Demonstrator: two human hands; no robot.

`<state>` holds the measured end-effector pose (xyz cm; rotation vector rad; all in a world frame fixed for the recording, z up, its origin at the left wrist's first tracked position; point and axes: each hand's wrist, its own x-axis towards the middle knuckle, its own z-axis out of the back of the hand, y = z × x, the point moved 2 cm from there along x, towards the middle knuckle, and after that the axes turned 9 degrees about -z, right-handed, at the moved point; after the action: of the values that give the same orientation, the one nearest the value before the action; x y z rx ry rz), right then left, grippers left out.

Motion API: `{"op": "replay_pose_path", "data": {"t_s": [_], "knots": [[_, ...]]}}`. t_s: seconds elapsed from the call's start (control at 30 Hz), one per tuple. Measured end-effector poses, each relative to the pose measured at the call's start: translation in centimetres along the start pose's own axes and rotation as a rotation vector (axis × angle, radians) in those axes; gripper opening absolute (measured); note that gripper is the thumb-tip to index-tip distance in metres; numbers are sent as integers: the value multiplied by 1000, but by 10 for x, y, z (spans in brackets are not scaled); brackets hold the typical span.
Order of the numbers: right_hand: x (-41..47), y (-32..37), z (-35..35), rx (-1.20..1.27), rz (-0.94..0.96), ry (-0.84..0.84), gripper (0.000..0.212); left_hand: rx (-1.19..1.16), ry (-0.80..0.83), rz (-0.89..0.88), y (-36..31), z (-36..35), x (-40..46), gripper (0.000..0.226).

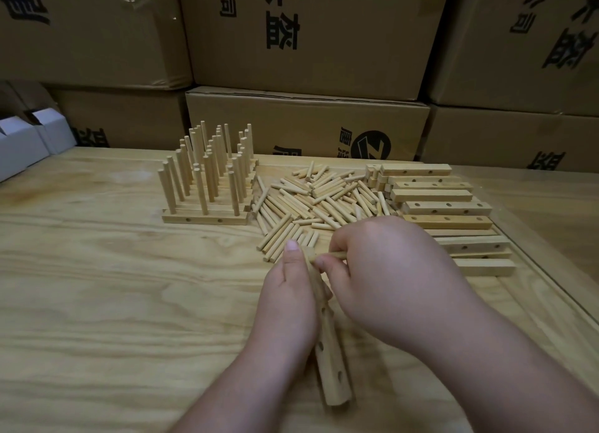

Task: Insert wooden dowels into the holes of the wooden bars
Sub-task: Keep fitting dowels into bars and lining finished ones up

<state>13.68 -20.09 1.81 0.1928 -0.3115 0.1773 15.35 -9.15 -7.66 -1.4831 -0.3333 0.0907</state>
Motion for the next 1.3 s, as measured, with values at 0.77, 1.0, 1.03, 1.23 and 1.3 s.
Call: {"op": "replay_pose_path", "data": {"t_s": [0.77, 1.0, 1.03, 1.23, 1.3], "knots": [[4, -8, 2, 47, -46, 41, 31, 63, 20, -68, 1, -4, -3, 59], [11, -21, 3, 238, -90, 186, 24, 18, 67, -39, -3, -1, -5, 65], [11, -23, 1, 264, -91, 192, 23, -10, 57, -17, -3, 0, -6, 65], [18, -38, -9, 551, -199, 120, 13, -356, 85, 93, -5, -2, -5, 63], [21, -43, -10, 580, -204, 13, 21, -374, 100, 103, -7, -2, -5, 47]]}}
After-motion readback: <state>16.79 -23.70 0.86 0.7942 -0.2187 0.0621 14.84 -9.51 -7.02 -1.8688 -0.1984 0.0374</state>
